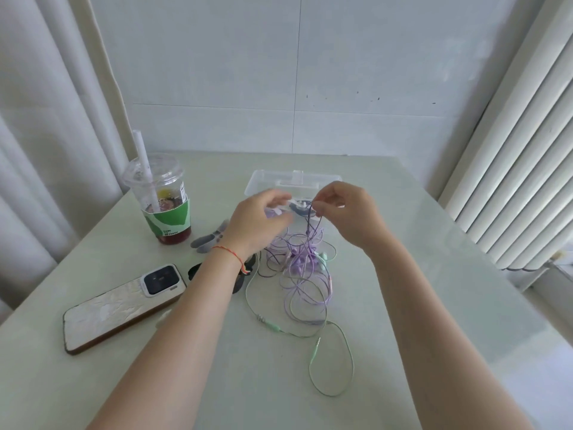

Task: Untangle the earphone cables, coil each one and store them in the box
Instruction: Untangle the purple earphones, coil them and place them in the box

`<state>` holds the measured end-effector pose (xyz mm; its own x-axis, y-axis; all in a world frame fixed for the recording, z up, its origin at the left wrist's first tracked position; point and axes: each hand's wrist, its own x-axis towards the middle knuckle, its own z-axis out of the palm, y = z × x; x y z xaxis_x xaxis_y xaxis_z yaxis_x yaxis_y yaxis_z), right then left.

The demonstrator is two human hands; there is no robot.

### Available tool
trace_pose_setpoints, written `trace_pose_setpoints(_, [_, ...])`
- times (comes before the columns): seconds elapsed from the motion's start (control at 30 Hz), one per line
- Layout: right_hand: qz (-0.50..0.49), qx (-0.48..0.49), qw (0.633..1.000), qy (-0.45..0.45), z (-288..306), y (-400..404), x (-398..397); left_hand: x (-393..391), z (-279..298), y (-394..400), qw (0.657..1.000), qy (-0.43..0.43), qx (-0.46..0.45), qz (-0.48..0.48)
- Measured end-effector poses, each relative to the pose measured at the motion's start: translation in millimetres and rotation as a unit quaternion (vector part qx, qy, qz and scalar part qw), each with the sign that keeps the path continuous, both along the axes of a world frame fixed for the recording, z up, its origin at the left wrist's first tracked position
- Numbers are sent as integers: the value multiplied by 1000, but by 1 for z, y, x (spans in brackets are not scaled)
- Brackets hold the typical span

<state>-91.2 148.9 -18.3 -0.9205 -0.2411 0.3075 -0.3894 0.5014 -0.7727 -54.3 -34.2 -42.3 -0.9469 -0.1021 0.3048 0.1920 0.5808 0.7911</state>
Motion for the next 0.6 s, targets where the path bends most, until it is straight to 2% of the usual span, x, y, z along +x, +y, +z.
trace_pose_setpoints(0.1, [22, -53, 998, -23, 9, 3, 7, 1, -2, 11, 997, -34, -10, -72])
trace_pose_setpoints(0.23, [-6, -106, 994, -40, 16, 10, 7, 0, -8, 8, 994, -62, -88, -2])
trace_pose_setpoints(0.33, [-8, -120, 991, -55, 20, 14, 8, -1, -6, 0, 997, -55, -17, 45])
trace_pose_setpoints(0.47, [30, -97, 994, -47, 25, 11, 15, 1, 0, 13, 996, -46, 71, -12])
trace_pose_setpoints(0.57, [85, -145, 984, -50, 30, 4, 22, 5, 5, 31, 993, -91, 57, -48])
trace_pose_setpoints(0.6, [101, -163, 980, -50, 31, 3, 23, 7, 8, 36, 988, -110, 86, -60])
